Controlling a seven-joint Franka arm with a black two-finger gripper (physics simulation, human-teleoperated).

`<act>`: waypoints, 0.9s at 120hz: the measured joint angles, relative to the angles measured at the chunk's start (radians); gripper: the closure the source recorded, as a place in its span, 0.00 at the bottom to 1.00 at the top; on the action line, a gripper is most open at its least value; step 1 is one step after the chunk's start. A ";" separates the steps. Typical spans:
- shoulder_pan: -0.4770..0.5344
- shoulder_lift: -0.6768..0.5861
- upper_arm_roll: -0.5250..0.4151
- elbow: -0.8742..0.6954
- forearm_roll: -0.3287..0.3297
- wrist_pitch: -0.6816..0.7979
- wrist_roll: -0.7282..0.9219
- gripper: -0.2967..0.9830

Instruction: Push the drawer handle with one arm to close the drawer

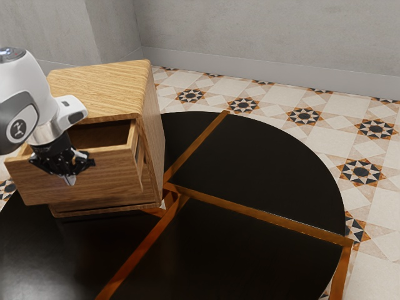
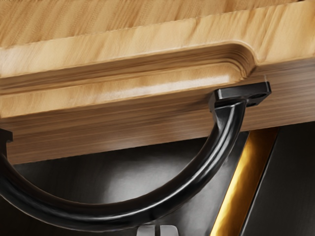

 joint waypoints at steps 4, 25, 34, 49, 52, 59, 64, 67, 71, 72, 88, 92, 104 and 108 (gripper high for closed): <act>0.005 0.007 0.000 0.005 0.001 0.000 0.002 0.84; 0.023 0.053 0.000 0.042 0.012 0.001 0.010 0.84; 0.029 0.067 0.000 0.052 0.017 0.001 0.013 0.85; 0.040 0.101 0.000 0.079 0.026 0.002 0.018 0.85; 0.043 0.108 0.000 0.085 0.027 0.002 0.018 0.85; 0.047 0.124 0.000 0.098 0.030 0.002 0.020 0.85; 0.049 0.136 0.000 0.109 0.033 0.002 0.021 0.85; 0.050 0.143 0.001 0.113 0.034 0.003 0.022 0.85; 0.051 0.149 0.001 0.117 0.035 0.006 0.023 0.85; 0.052 0.151 0.001 0.117 0.035 0.006 0.023 0.85; 0.064 0.173 0.002 0.123 0.035 0.020 0.025 0.85; 0.066 0.181 0.002 0.127 0.035 0.024 0.025 0.85; 0.076 0.207 0.002 0.144 0.034 0.034 0.024 0.85; 0.077 0.217 0.002 0.153 0.034 0.037 0.024 0.85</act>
